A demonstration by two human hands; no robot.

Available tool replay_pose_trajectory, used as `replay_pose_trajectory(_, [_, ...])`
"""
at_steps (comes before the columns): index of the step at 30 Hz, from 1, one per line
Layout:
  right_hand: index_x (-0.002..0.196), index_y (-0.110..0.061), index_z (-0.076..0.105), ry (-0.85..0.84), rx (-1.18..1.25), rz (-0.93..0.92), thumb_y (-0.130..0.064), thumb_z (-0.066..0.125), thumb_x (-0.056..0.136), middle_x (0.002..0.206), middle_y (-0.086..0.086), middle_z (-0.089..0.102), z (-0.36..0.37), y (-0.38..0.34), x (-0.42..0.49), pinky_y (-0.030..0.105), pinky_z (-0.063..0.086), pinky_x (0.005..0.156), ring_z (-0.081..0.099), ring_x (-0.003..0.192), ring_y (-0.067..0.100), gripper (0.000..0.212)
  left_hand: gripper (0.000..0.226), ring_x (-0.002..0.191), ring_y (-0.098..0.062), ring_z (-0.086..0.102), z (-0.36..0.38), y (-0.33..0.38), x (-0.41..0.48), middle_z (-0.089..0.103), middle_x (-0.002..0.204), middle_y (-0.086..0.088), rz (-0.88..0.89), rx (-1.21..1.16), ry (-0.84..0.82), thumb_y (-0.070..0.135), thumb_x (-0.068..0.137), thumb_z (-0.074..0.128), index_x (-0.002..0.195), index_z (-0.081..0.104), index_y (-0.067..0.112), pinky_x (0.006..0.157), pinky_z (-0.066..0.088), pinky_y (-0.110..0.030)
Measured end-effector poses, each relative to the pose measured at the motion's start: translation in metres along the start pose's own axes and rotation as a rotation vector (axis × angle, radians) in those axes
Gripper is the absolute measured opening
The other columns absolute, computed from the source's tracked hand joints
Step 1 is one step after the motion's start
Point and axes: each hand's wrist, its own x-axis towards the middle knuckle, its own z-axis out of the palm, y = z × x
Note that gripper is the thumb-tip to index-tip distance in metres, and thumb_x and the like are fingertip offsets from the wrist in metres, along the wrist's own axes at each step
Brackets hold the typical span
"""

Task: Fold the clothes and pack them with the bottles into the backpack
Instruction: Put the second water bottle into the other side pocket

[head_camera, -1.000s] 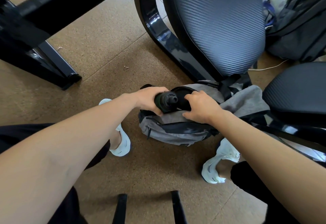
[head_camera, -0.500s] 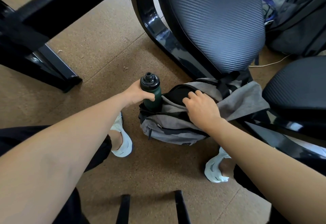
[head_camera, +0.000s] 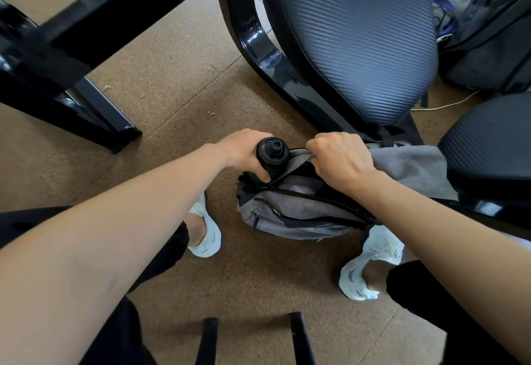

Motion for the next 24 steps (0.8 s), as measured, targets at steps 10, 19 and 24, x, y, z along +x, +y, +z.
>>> replay_pose_trajectory(10, [0.092, -0.014, 0.067, 0.012, 0.028, -0.017, -0.014, 0.056, 0.093, 0.093, 0.006, 0.068, 0.01, 0.002, -0.013, 0.037, 0.034, 0.062, 0.066, 0.092, 0.034, 0.011, 0.068, 0.116, -0.022, 0.059, 0.024, 0.004, -0.005, 0.063, 0.117, 0.007, -0.006, 0.049, -0.052, 0.041, 0.058, 0.097, 0.115, 0.06, 0.033, 0.097, 0.047, -0.039])
replay_pose_trajectory(19, [0.091, -0.014, 0.068, 0.054, 0.001, -0.029, -0.012, 0.057, 0.093, 0.092, 0.006, 0.068, 0.014, 0.001, -0.011, 0.037, 0.034, 0.061, 0.067, 0.09, 0.032, 0.012, 0.079, 0.119, -0.026, 0.062, 0.03, 0.006, -0.005, 0.069, 0.125, 0.004, -0.164, 0.152, 0.079, 0.066, 0.059, 0.087, 0.126, 0.059, 0.035, 0.098, 0.05, -0.042])
replay_pose_trajectory(24, [0.091, -0.016, 0.069, 0.019, -0.03, -0.078, -0.015, 0.06, 0.092, 0.09, 0.003, 0.068, 0.021, -0.002, -0.011, 0.035, 0.035, 0.059, 0.067, 0.088, 0.028, 0.009, 0.077, 0.12, -0.026, 0.06, 0.048, 0.001, -0.012, 0.065, 0.126, 0.003, -0.082, 0.238, -0.025, 0.046, 0.062, 0.093, 0.128, 0.056, 0.035, 0.098, 0.052, -0.045])
